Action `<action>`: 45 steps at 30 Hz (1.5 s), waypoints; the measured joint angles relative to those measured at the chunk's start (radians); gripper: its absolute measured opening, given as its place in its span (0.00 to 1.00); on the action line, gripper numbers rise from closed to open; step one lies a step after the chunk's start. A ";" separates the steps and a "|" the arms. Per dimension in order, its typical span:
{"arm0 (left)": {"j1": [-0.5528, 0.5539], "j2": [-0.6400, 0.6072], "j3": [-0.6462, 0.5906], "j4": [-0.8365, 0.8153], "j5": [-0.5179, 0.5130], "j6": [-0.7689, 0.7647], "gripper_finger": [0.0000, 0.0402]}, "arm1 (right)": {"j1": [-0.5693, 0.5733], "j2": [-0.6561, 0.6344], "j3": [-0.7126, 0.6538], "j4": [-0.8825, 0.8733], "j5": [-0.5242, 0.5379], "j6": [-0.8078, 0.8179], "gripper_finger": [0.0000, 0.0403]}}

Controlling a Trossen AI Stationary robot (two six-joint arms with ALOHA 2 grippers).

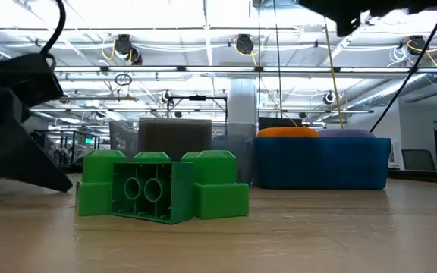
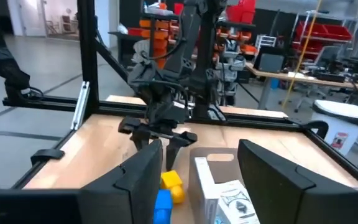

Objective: Pick & Place Toys
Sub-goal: Put the green game piece into the gray bin

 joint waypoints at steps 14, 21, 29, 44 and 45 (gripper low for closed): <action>0.061 0.278 0.251 0.046 -0.121 0.391 0.67 | 0.090 0.006 0.000 0.044 0.061 -0.001 0.45; 0.118 0.357 0.343 0.052 -0.120 0.436 0.67 | 0.122 0.006 0.000 0.049 0.062 0.003 0.42; 0.159 0.375 0.364 0.052 -0.097 0.440 0.67 | 0.120 0.006 0.000 0.054 0.062 0.003 0.40; 0.189 0.374 0.365 0.078 0.078 0.454 0.30 | 0.118 0.006 0.000 0.054 0.063 0.005 0.40; 0.189 0.374 0.365 0.085 0.087 0.458 0.30 | 0.118 0.006 0.000 0.054 0.063 0.005 0.40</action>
